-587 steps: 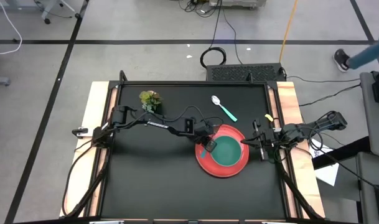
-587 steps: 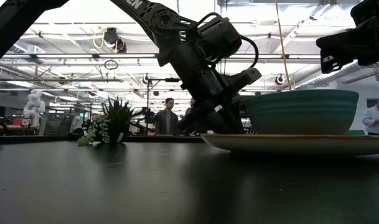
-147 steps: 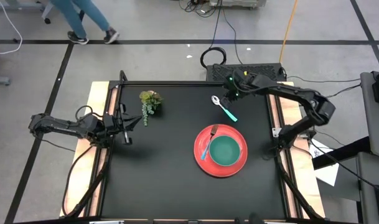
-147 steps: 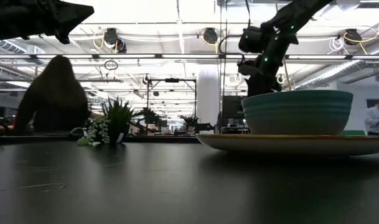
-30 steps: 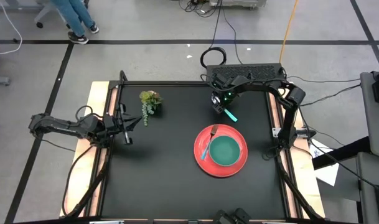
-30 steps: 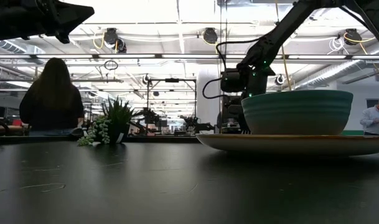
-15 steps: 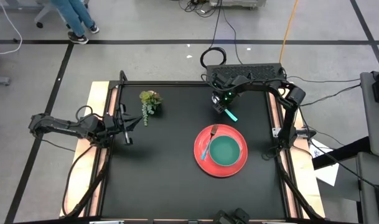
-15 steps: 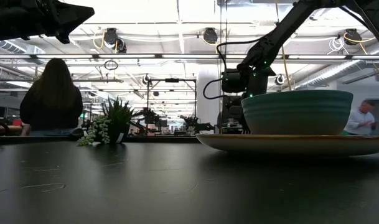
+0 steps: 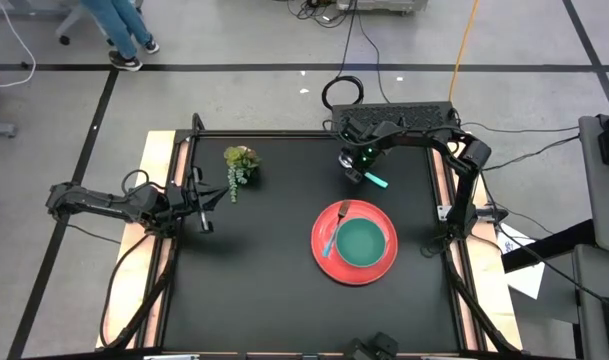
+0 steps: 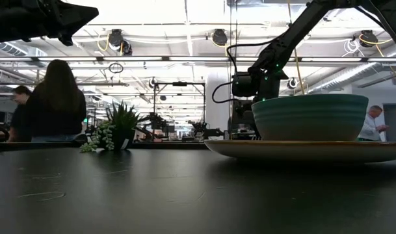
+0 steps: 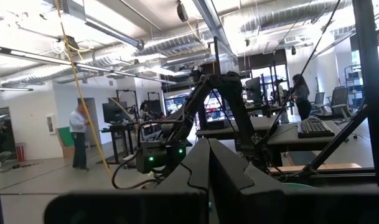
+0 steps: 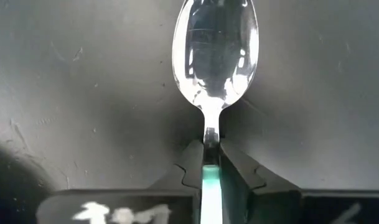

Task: Set table place
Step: Put the blue spoon into the green bowl

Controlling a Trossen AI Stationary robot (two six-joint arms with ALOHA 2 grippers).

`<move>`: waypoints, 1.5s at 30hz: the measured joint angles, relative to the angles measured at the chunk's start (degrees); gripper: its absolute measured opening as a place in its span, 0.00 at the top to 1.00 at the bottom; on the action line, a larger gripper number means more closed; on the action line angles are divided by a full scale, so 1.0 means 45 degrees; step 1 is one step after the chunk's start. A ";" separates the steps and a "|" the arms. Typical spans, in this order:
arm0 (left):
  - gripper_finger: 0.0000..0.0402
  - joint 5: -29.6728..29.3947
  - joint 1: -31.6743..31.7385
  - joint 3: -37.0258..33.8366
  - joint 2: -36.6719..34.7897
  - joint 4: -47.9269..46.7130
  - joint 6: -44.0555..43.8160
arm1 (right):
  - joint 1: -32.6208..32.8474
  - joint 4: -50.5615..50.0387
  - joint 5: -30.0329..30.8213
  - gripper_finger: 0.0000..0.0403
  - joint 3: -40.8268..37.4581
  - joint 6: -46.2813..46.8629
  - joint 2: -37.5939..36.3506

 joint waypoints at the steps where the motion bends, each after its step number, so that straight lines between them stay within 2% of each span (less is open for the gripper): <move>1: 0.98 0.0000 0.0000 0.0000 0.0000 0.0000 0.0000 | 0.0000 0.0003 -0.0007 0.95 -0.0002 -0.0110 -0.0077; 11: 0.98 -0.0003 0.0000 0.0000 0.0000 0.0000 -0.0062 | 0.0188 -0.0111 0.0135 0.96 -0.0053 -0.0925 -0.1266; 17: 0.98 -0.0005 0.0000 0.0000 0.0000 0.0000 -0.0111 | 0.0895 -0.0307 0.0234 0.96 -0.0044 -0.2214 -0.1747; 22: 0.98 -0.0003 0.0000 0.0000 0.0000 0.0000 -0.0107 | 0.1568 -0.0512 0.1578 0.96 -0.0044 -0.2902 -0.1747; 31: 0.98 -0.0005 0.0000 0.0000 0.0000 0.0000 -0.0170 | 0.2172 -0.0705 0.2156 0.96 -0.0024 -0.2994 -0.1752; 37: 0.98 -0.0004 0.0000 0.0000 0.0000 -0.0005 -0.0223 | 0.2590 -0.1855 0.3864 0.96 -0.0015 -0.3425 -0.1991; 45: 0.98 0.0000 0.0000 0.0000 0.0000 -0.0098 -0.0204 | 0.3452 -0.2519 0.3900 0.96 -0.0015 -0.3399 -0.3162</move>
